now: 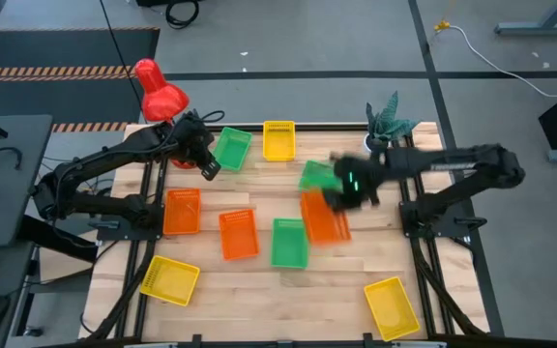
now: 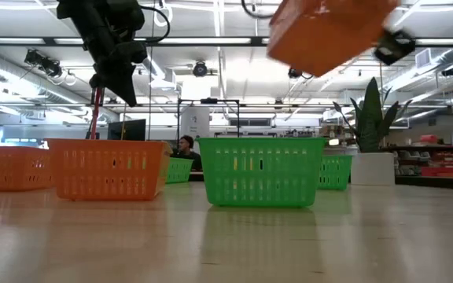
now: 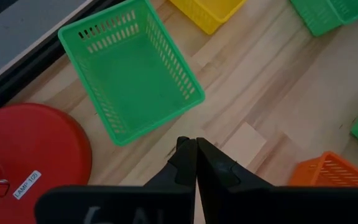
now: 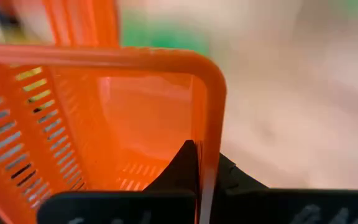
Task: Stack baskets by color
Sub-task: Move the right orange bin to the right of the top yellow bin, then adjust the top left green bin
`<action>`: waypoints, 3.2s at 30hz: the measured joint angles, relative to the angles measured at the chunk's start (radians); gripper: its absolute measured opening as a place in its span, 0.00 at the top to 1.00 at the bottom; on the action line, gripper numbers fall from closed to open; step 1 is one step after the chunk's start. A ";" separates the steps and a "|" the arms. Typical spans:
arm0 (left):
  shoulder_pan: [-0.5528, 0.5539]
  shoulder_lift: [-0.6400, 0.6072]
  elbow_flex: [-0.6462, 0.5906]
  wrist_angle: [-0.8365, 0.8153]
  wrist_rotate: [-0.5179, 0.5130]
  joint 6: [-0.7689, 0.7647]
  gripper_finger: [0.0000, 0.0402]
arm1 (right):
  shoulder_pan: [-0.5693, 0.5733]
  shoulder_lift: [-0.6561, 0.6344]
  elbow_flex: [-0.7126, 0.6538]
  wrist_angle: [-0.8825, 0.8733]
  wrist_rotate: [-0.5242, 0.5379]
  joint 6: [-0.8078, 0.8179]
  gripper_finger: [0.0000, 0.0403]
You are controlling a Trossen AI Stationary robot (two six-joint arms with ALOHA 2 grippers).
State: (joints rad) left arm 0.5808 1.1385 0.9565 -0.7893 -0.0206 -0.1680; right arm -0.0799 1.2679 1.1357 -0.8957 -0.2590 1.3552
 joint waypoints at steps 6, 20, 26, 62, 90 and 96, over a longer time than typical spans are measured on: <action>0.000 0.000 0.000 0.014 0.000 -0.003 0.95 | -0.355 0.112 0.101 0.006 0.054 -0.283 0.99; 0.000 0.000 0.000 0.017 0.000 -0.056 0.96 | -0.764 0.684 0.553 -0.120 0.030 -0.727 1.00; 0.000 0.000 0.000 0.017 0.000 -0.077 0.96 | -0.799 0.842 0.682 -0.249 0.030 -0.836 1.00; 0.190 0.239 0.210 -0.159 0.023 -0.103 0.97 | -0.565 0.595 0.691 -0.132 0.447 -0.938 0.66; -0.011 0.463 0.245 -0.199 0.023 -0.333 0.59 | -0.342 0.518 0.690 -0.145 0.540 -1.254 0.67; -0.104 0.463 0.156 -0.056 0.003 -0.562 0.61 | -0.404 0.516 0.690 -0.146 0.465 -1.407 0.67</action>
State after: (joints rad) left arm 0.4767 1.6012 1.1126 -0.8456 -0.0180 -0.7305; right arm -0.4843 1.7836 1.8257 -1.0417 0.2057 -0.0518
